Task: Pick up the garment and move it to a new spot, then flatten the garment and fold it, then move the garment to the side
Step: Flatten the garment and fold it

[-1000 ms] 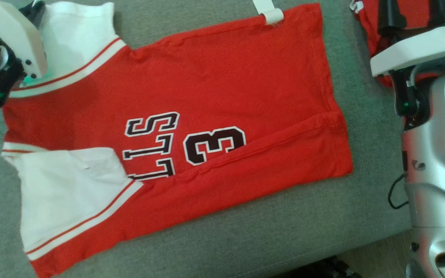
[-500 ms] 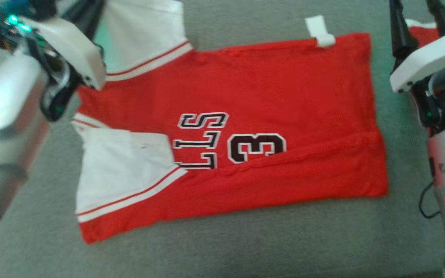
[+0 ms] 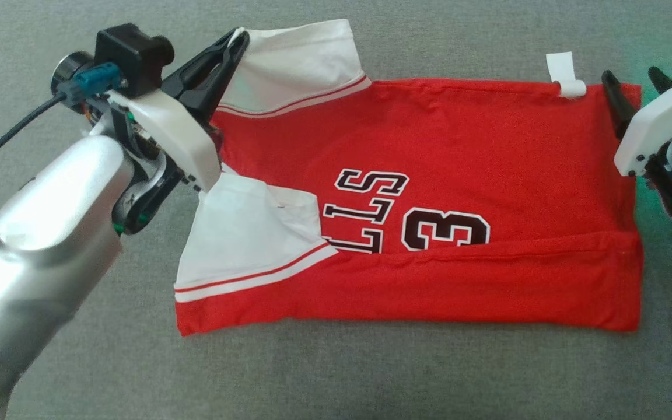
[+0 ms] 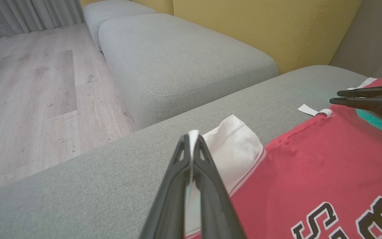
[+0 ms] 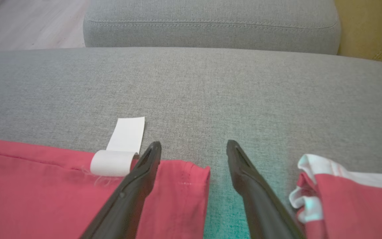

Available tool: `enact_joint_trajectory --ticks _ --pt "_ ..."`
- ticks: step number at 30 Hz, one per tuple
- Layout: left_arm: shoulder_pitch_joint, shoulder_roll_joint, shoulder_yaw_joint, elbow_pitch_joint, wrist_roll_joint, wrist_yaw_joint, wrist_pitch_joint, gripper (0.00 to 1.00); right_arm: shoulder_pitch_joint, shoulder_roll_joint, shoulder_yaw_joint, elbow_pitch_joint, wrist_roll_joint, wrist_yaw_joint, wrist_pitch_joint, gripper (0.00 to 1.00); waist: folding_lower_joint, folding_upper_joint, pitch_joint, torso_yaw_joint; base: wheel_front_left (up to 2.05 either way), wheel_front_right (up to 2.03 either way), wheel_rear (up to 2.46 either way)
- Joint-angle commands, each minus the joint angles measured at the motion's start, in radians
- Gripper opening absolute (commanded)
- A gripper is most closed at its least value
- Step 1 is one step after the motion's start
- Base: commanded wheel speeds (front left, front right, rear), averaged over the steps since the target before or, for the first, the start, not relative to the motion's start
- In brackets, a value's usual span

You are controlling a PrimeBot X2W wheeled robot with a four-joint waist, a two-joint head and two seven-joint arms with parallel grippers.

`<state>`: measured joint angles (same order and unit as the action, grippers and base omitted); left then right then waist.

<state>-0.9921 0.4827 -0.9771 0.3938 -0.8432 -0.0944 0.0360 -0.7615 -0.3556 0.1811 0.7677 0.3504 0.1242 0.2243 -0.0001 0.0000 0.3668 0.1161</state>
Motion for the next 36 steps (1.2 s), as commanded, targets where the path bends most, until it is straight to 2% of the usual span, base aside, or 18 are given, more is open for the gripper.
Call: enact_joint_trajectory --ticks 1,13,14,15,16,22,28,36 --pt "-0.023 0.051 0.034 -0.044 0.004 0.012 0.007 0.00 -0.031 -0.017 0.025 -0.001 0.010 0.007 0.009 1.00 0.0001 0.0000 -0.001 0.006 0.00 0.00 0.00" --pt "-0.005 0.078 0.028 -0.080 -0.002 0.038 0.033 0.00 -0.054 -0.006 0.122 0.096 0.041 0.007 0.038 1.00 0.0001 0.0000 -0.006 -0.007 0.00 0.00 0.00" --pt "-0.007 0.080 0.028 -0.079 -0.001 0.040 0.034 0.00 -0.058 -0.004 0.130 0.098 0.046 0.007 0.034 0.89 0.0001 0.0000 -0.003 -0.009 0.00 0.00 0.00" --pt "-0.008 0.081 0.029 -0.078 -0.001 0.041 0.035 0.00 -0.064 -0.002 0.137 0.100 0.052 0.007 0.029 0.35 0.0001 0.0000 0.000 -0.011 0.00 0.00 0.00" --pt "-0.010 0.081 0.029 -0.075 -0.001 0.042 0.036 0.00 -0.071 -0.003 0.143 0.101 0.056 0.007 0.019 0.00 0.0001 0.0000 0.004 -0.013 0.00 0.00 0.00" --pt "-0.027 0.087 0.044 -0.029 0.002 0.053 0.016 0.00 -0.132 -0.006 0.145 0.093 0.086 0.007 -0.088 0.00 0.0001 0.0000 0.016 -0.034 0.00 0.00 0.00" --pt "-0.082 0.083 0.086 0.086 0.008 0.068 -0.047 0.00 -0.193 0.005 0.141 0.058 0.174 0.007 -0.176 0.00 0.0001 0.0000 0.022 -0.069 0.00 0.00 0.00" --pt "-0.205 0.036 0.123 0.258 0.033 0.059 -0.144 0.00 -0.278 0.027 0.150 0.051 0.232 0.007 -0.247 0.00 0.0001 0.0000 0.045 -0.096 0.00 0.00 0.00"
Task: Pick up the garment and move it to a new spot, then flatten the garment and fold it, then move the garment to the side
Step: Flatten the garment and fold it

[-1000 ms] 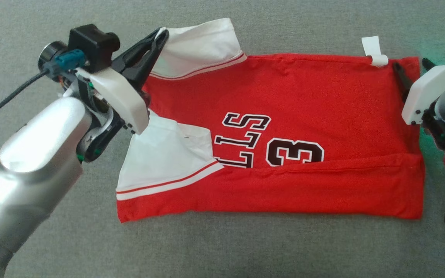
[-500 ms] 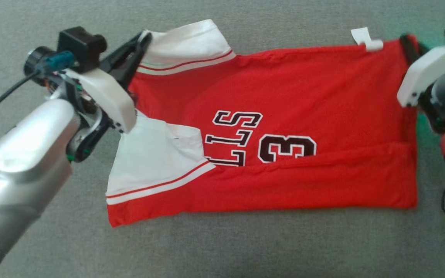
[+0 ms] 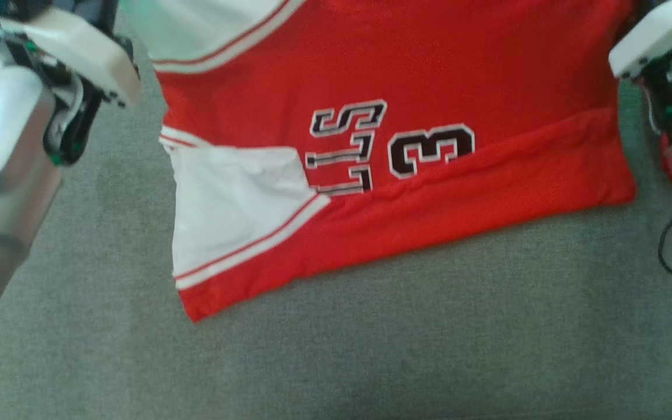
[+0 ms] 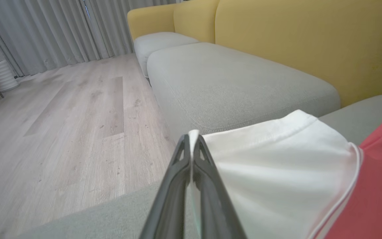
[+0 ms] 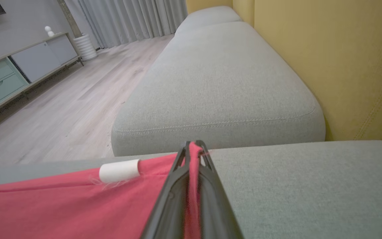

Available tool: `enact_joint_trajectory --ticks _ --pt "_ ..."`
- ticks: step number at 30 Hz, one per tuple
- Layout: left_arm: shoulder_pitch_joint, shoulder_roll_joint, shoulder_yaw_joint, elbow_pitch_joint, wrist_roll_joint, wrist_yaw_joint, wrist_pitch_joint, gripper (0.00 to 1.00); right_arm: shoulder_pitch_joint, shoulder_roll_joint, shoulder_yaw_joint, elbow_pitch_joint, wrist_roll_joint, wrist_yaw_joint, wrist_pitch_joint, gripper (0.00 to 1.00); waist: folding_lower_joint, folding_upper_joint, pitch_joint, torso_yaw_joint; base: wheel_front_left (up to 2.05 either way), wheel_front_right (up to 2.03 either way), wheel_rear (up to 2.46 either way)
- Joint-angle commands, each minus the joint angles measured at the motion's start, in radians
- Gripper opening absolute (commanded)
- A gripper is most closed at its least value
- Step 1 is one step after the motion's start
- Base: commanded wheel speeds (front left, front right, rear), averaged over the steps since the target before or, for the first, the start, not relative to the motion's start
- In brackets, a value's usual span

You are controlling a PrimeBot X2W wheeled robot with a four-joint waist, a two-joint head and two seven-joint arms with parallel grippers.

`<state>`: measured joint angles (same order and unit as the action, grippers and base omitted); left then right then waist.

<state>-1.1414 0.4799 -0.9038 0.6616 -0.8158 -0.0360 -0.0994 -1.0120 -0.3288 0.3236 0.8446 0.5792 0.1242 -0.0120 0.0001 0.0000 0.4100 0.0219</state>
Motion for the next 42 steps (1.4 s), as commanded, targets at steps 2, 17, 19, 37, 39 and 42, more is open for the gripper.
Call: enact_joint_trajectory --ticks 2,17,19,37,39,42 --pt "-0.083 0.023 0.056 0.030 0.010 -0.003 -0.037 0.00 -0.051 0.006 0.009 -0.014 0.004 0.007 -0.032 0.00 -0.0001 0.0000 0.004 -0.003 0.00 0.00 0.00" --pt "-0.012 -0.041 0.002 0.112 -0.045 -0.088 -0.078 0.00 0.027 -0.026 0.116 0.039 0.084 0.007 -0.041 0.00 -0.0001 0.0000 -0.090 0.032 0.00 0.00 0.00" --pt "0.027 -0.031 -0.015 0.078 -0.072 -0.092 -0.054 0.00 0.058 -0.040 0.139 0.034 0.106 0.007 -0.028 0.00 -0.0001 0.0000 -0.114 0.036 0.00 0.00 0.00" --pt "0.340 0.172 -0.174 -0.347 -0.238 -0.091 0.185 0.00 0.251 -0.220 0.323 -0.048 0.258 0.007 0.168 0.00 -0.0001 0.0000 -0.240 0.066 0.00 0.00 0.00" --pt "0.354 0.188 -0.182 -0.381 -0.247 -0.085 0.208 0.00 0.260 -0.234 0.340 -0.057 0.270 0.007 0.189 0.00 -0.0001 0.0000 -0.242 0.067 0.00 0.00 0.00" --pt "0.368 0.208 -0.194 -0.422 -0.258 -0.079 0.241 0.00 0.271 -0.257 0.379 -0.073 0.273 0.007 0.219 0.00 -0.0001 0.0000 -0.245 0.067 0.00 0.00 0.00"
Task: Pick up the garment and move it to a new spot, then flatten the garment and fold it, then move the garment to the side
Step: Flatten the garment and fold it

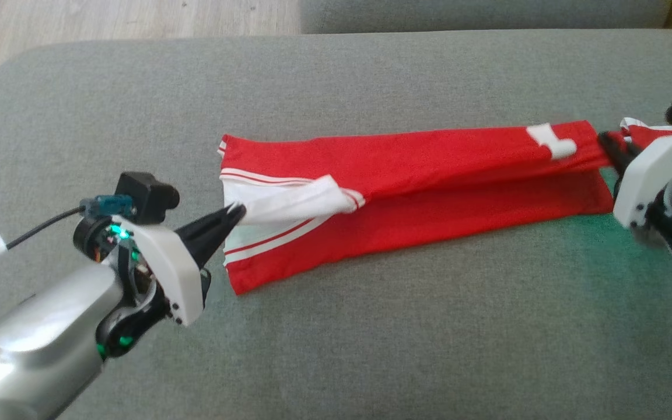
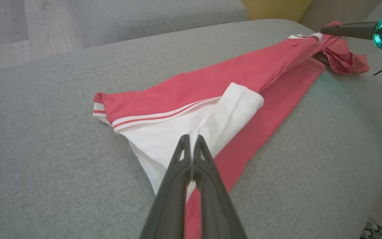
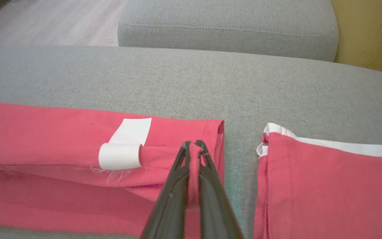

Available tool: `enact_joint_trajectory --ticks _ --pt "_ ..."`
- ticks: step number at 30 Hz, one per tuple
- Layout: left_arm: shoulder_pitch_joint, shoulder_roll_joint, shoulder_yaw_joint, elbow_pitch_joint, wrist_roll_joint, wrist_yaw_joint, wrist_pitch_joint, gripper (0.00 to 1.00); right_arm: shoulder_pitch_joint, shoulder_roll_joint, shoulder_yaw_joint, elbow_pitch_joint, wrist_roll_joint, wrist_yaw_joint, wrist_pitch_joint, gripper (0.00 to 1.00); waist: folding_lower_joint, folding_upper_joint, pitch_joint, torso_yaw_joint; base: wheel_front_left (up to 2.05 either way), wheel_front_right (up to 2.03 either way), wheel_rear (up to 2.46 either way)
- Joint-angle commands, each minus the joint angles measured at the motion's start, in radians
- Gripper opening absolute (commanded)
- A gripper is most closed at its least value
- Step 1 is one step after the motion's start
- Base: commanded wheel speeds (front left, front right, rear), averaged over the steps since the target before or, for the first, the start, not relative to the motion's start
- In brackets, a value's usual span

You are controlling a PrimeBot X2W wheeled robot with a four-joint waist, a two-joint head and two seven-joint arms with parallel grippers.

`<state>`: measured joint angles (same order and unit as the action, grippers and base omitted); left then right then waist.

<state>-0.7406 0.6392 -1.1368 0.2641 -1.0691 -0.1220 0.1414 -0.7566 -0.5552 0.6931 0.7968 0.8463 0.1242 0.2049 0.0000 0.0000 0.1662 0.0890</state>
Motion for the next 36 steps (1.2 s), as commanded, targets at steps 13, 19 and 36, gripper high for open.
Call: enact_joint_trajectory --ticks 13,19,36 --pt "-0.004 0.082 0.006 -0.105 -0.020 0.042 0.077 0.00 0.024 -0.069 0.105 -0.040 0.023 0.007 0.068 1.00 0.0000 0.0000 0.004 -0.020 0.00 0.00 0.00" --pt "0.002 0.072 0.014 -0.098 -0.026 0.053 0.057 1.00 -0.001 -0.038 0.074 0.000 0.024 0.007 0.002 1.00 0.0000 0.0000 0.016 -0.025 0.00 0.00 0.00" --pt "0.121 -0.083 0.432 -0.023 -0.025 0.250 -0.402 1.00 0.029 0.124 -0.196 -0.019 -0.064 0.007 -0.458 1.00 0.0000 0.0000 -0.073 -0.049 0.00 0.00 0.00"
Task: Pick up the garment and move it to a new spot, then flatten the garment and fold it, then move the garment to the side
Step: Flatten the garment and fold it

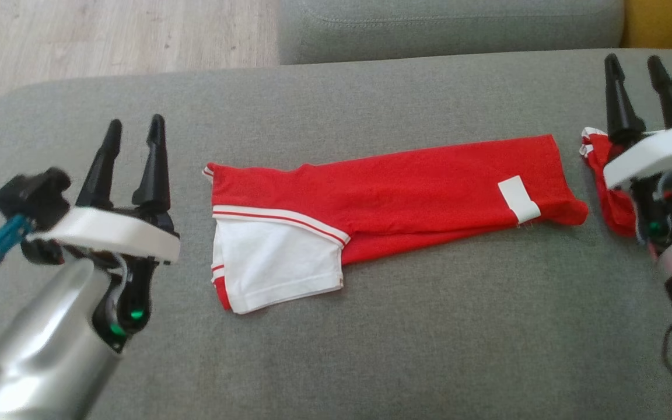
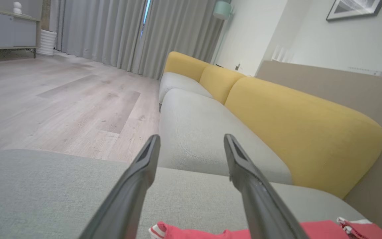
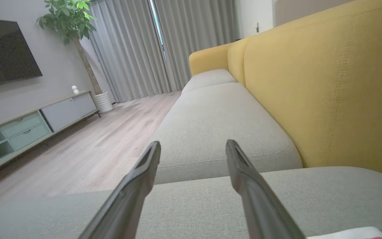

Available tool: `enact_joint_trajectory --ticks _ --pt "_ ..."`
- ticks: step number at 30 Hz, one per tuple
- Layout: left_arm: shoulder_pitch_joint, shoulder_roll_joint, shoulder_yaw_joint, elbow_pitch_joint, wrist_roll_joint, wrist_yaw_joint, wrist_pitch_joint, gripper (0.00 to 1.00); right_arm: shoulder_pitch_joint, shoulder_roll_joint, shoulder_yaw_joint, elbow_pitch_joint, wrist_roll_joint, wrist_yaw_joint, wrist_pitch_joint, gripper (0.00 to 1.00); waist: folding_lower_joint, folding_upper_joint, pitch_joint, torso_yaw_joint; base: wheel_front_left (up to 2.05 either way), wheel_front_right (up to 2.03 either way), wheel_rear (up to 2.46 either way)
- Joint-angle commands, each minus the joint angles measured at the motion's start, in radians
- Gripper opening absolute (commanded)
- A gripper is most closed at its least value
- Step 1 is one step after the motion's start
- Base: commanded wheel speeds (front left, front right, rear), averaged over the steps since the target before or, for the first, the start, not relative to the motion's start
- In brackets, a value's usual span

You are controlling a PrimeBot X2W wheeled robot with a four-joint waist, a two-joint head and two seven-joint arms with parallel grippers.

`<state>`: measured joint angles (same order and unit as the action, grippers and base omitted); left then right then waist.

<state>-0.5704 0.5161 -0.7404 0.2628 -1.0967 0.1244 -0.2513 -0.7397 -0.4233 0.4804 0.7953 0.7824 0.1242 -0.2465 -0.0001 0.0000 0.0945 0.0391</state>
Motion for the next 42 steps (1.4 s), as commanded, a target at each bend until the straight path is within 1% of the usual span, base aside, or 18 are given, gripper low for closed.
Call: enact_joint_trajectory --ticks 1,3,5,6,9,10,13,16,18,20,23,26,30,31,34,38,42 --pt "-0.023 0.016 0.088 -0.032 0.034 0.007 -0.010 1.00 0.028 0.012 -0.018 -0.027 -0.021 0.007 -0.012 1.00 0.0001 0.0000 -0.002 0.001 0.00 0.00 0.00" --pt "0.039 -0.031 0.183 -0.051 0.110 0.009 -0.010 1.00 0.066 0.053 -0.110 -0.088 -0.090 0.007 -0.014 1.00 0.0001 0.0000 -0.004 -0.002 0.00 0.00 0.00" --pt "0.103 -0.078 0.270 -0.070 0.199 0.000 -0.010 1.00 0.132 0.109 -0.209 -0.168 -0.177 0.007 -0.015 1.00 0.0001 0.0000 -0.007 -0.008 0.00 0.00 0.00" --pt "0.167 -0.124 0.349 -0.089 0.293 -0.025 -0.010 1.00 0.213 0.188 -0.301 -0.243 -0.252 0.007 -0.015 1.00 0.0001 0.0000 -0.012 -0.014 0.00 0.00 0.00" --pt "0.264 -0.207 0.441 -0.107 0.421 -0.064 -0.010 1.00 0.326 0.289 -0.382 -0.336 -0.368 0.007 -0.015 1.00 0.0001 0.0000 -0.018 -0.019 0.00 0.00 0.00" --pt "0.293 -0.230 0.462 -0.108 0.466 -0.078 -0.010 1.00 0.360 0.313 -0.400 -0.359 -0.397 0.007 -0.015 1.00 0.0001 0.0000 -0.021 -0.020 0.00 0.00 0.00" --pt "0.368 -0.310 0.527 -0.102 0.561 -0.120 -0.010 1.00 0.446 0.356 -0.432 -0.405 -0.443 0.007 -0.015 1.00 0.0001 0.0000 -0.031 -0.020 0.00 0.00 0.00" --pt "0.421 -0.376 0.590 -0.086 0.630 -0.164 -0.010 1.00 0.501 0.369 -0.437 -0.430 -0.470 0.007 -0.015 1.00 0.0001 0.0000 -0.036 -0.020 0.00 0.00 0.00" --pt "0.439 -0.405 0.626 -0.080 0.663 -0.192 -0.010 1.00 0.520 0.372 -0.436 -0.438 -0.476 0.007 -0.015 1.00 0.0001 0.0000 -0.037 -0.019 0.00 0.00 0.00" --pt "0.447 -0.424 0.650 -0.075 0.692 -0.214 -0.010 1.00 0.528 0.372 -0.429 -0.442 -0.466 0.007 -0.015 1.00 0.0001 0.0000 -0.035 -0.016 0.00 0.00 0.00" --pt "0.439 -0.442 0.676 -0.072 0.722 -0.234 -0.010 1.00 0.520 0.373 -0.432 -0.442 -0.464 0.007 -0.015 1.00 0.0001 0.0000 -0.026 -0.008 0.00 0.00 0.00" --pt "0.423 -0.453 0.688 -0.071 0.742 -0.245 -0.010 1.00 0.495 0.373 -0.444 -0.435 -0.485 0.007 -0.015 1.00 0.0001 0.0000 -0.011 0.001 0.00 0.00 0.00" --pt "0.397 -0.460 0.686 -0.071 0.755 -0.252 -0.010 1.00 0.440 0.373 -0.496 -0.387 -0.530 0.007 -0.015 1.00 0.0001 0.0000 0.019 0.020 0.00 0.00 0.00" --pt "0.397 -0.460 0.686 -0.071 0.755 -0.252 -0.010 1.00 0.440 0.373 -0.496 -0.387 -0.530 0.007 -0.015 1.00 0.0001 0.0000 0.019 0.020 0.00 0.00 0.00" --pt "0.378 -0.463 0.677 -0.074 0.761 -0.254 -0.010 1.00 0.382 0.373 -0.557 -0.308 -0.572 0.007 -0.012 1.00 0.0001 0.0000 0.043 0.036 0.00 0.00 0.00" --pt "0.353 -0.465 0.656 -0.074 0.759 -0.255 -0.010 1.00 0.294 0.373 -0.663 -0.179 -0.606 0.007 0.028 1.00 0.0001 0.0000 0.076 0.060 0.00 0.00 0.00" --pt "0.339 -0.465 0.634 -0.073 0.754 -0.255 -0.010 1.00 0.222 0.373 -0.773 -0.048 -0.683 0.007 0.077 1.00 0.0001 0.0000 0.099 0.076 0.00 0.00 0.00"
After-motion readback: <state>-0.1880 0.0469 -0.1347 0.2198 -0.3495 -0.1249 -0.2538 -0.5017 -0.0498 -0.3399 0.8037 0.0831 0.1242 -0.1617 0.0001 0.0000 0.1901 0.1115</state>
